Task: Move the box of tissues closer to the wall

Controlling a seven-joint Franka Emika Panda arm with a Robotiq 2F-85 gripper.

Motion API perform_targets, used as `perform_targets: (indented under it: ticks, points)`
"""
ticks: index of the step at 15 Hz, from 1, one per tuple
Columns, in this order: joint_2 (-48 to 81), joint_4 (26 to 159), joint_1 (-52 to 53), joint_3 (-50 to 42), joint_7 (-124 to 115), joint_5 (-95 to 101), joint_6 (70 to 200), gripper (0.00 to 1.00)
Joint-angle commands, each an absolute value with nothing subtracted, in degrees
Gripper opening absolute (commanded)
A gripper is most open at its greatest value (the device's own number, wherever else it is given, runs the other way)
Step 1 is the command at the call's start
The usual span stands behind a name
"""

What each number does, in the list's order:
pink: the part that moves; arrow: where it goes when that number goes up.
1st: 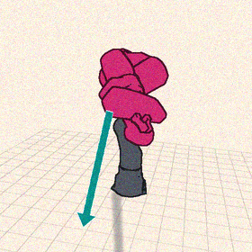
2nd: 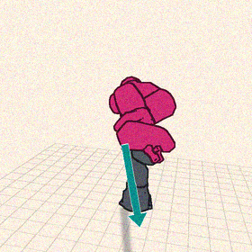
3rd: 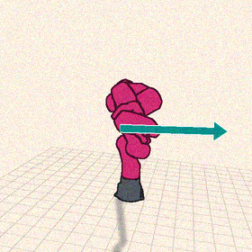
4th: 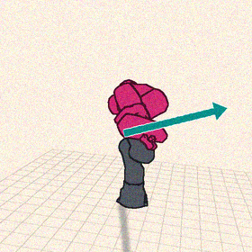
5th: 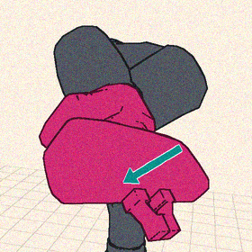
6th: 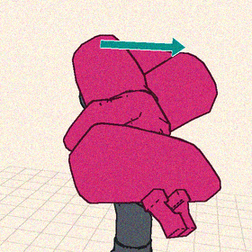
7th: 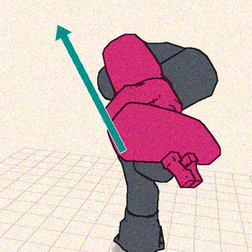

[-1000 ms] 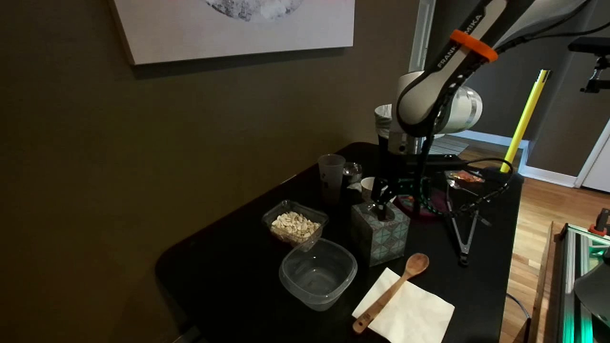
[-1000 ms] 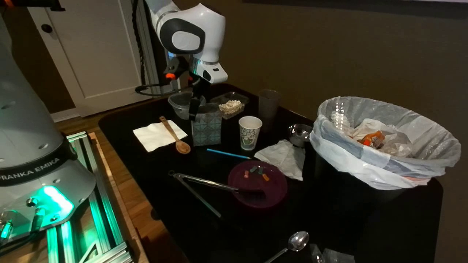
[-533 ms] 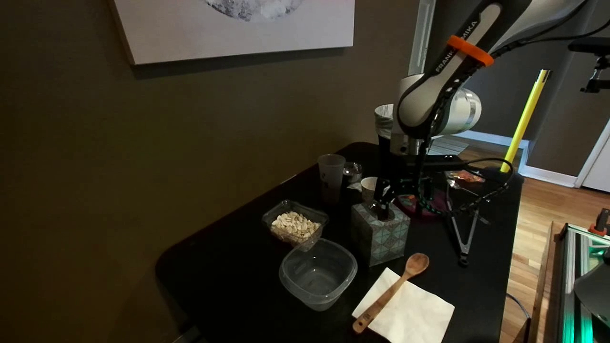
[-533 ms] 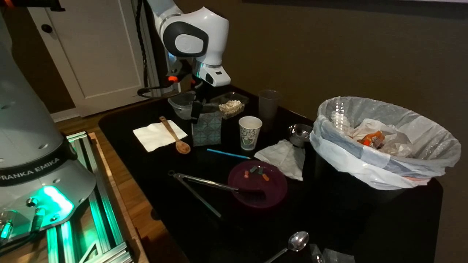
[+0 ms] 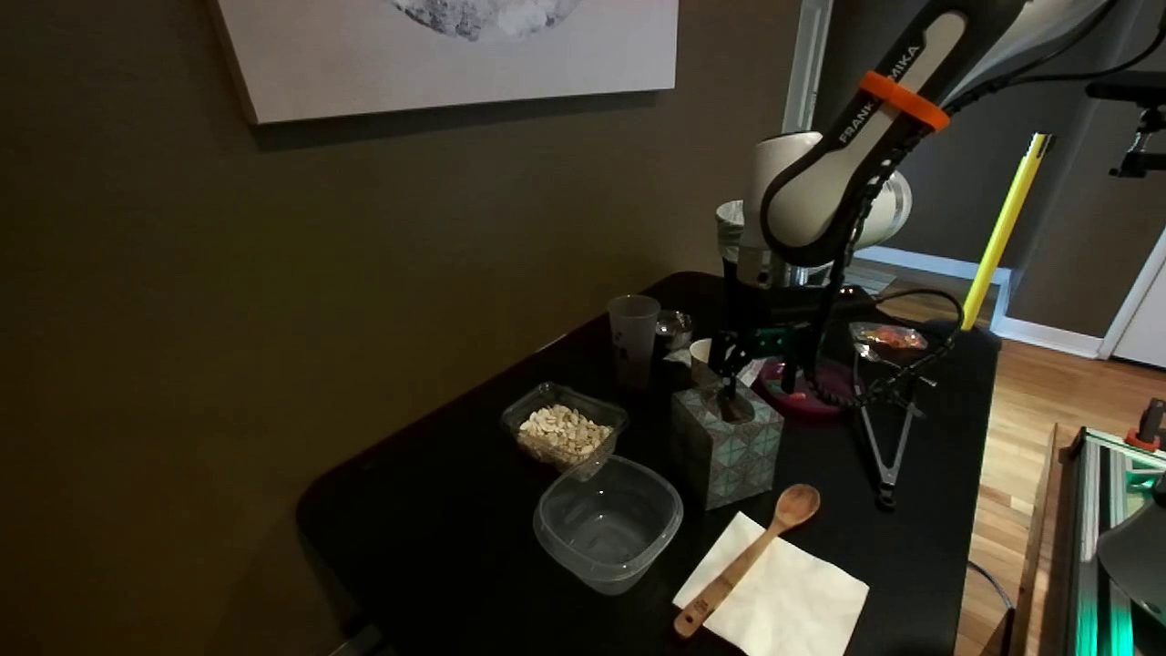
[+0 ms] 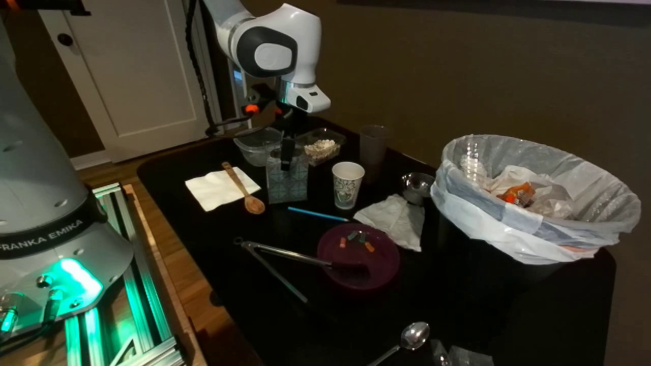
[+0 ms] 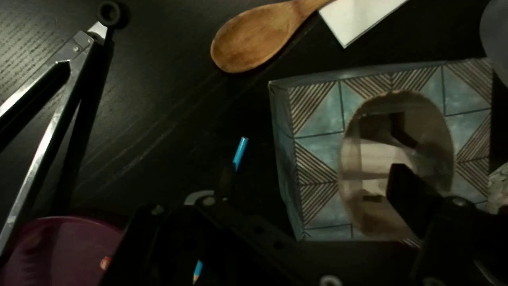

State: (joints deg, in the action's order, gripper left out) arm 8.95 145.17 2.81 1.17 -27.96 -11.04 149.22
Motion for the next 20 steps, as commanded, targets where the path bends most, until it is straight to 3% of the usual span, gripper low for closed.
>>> perform_targets:
  ticks: [1, 10, 20]
  points:
    - [11.7, 142.8, 4.2, 0.6, -29.1, -8.3, 149.0, 0.70]
    - [15.9, 139.7, 6.6, -1.5, -31.5, -2.8, 146.5, 0.02]
    - [-3.3, 148.7, 5.8, 0.5, -35.2, -4.3, 150.6, 0.01]
